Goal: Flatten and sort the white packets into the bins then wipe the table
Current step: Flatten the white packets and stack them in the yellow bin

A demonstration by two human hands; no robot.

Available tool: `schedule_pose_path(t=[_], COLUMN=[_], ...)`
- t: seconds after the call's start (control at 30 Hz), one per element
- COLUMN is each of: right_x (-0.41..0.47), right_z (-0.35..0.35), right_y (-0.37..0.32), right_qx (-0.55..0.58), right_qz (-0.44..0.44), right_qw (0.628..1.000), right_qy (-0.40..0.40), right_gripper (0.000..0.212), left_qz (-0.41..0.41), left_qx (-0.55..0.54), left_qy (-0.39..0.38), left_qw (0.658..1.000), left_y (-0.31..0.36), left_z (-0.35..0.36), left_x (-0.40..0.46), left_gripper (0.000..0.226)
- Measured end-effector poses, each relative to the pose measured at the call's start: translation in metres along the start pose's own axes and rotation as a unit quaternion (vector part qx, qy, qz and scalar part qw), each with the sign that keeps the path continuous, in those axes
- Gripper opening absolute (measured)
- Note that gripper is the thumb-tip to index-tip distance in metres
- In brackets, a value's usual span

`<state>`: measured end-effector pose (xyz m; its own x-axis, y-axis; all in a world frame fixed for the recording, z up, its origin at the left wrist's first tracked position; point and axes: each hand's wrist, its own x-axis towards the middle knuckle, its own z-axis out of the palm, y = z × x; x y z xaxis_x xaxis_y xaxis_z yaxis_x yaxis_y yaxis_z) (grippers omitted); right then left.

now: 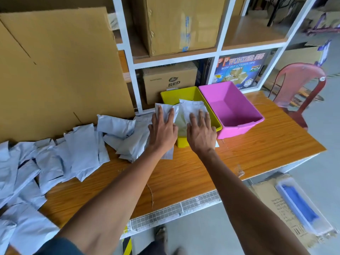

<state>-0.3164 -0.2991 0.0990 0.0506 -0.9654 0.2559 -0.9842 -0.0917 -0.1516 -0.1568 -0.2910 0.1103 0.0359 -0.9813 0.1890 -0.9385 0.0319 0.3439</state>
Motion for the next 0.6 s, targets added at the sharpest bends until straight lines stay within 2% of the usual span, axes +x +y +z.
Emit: schedule_pose_path(t=[0.2, 0.6], right_x=[0.059, 0.141], right_z=[0.012, 0.057], right_y=[0.014, 0.027], right_qx=[-0.006, -0.039], right_qz=[-0.011, -0.016], right_qw=[1.000, 0.993], right_qy=[-0.011, -0.111], right_gripper=[0.052, 0.055], left_qz=[-0.016, -0.074], left_qx=[-0.038, -0.080], left_qy=[-0.010, -0.029], left_qw=[0.999, 0.994], left_y=[0.012, 0.019], left_z=[0.025, 0.060], left_x=[0.055, 0.143], left_gripper=[0.063, 0.062])
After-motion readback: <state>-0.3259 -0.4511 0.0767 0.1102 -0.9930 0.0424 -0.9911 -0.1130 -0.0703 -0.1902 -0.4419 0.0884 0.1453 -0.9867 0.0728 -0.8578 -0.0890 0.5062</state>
